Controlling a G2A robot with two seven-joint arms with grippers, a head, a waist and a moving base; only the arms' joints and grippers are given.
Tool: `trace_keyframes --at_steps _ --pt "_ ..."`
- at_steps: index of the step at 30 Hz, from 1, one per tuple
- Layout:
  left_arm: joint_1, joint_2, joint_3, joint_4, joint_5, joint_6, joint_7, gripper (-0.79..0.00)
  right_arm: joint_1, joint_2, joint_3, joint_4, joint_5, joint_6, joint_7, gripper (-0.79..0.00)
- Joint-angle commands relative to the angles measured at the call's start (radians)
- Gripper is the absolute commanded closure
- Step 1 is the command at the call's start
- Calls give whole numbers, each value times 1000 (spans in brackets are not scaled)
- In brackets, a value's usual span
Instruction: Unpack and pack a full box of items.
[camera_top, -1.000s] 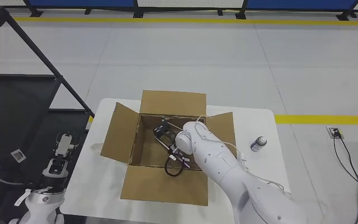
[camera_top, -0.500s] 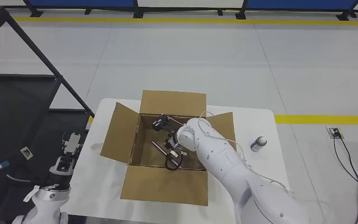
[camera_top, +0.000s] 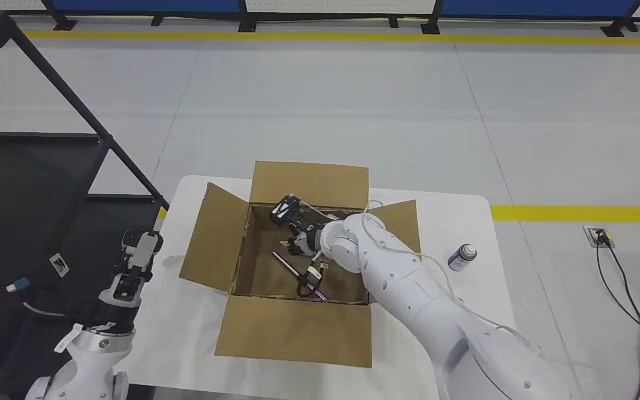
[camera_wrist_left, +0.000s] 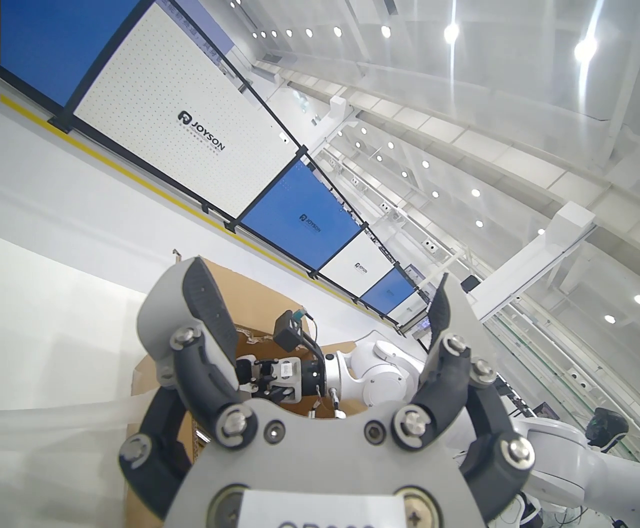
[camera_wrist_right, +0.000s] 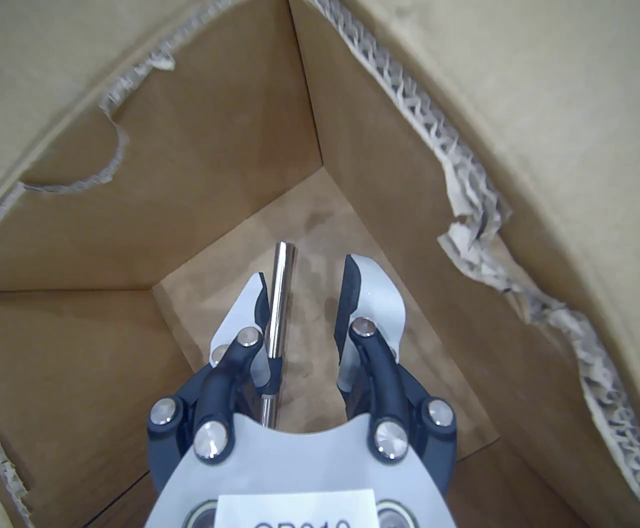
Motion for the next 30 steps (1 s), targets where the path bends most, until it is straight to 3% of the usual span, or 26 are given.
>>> trace_keyframes --at_steps 1,8,15,16,17,19,21,30 --pt "-2 0 4 -6 7 4 -2 -785 -18 30 18 -59 -20 8 -14 -326" --pt "1 -1 19 -15 26 8 6 -785 -148 162 138 -406 -119 93 0 -357" --pt "9 -4 38 -20 40 13 19 -785 -469 327 421 -1000 -289 200 138 -360" --pt "10 -4 42 -21 41 13 20 -785 -524 345 470 -1081 -312 215 160 -385" --pt "10 -5 45 -21 43 15 21 -785 -578 361 516 -1157 -334 230 180 -603" --pt "11 -5 53 -21 47 15 21 -785 -680 386 603 -1288 -369 252 209 -727" --pt "11 -6 60 -20 50 16 20 -785 -765 405 684 -1394 -393 268 236 -785" --pt "1 -8 93 -27 66 15 13 -785 -1012 444 972 -1668 -411 387 338 -785"
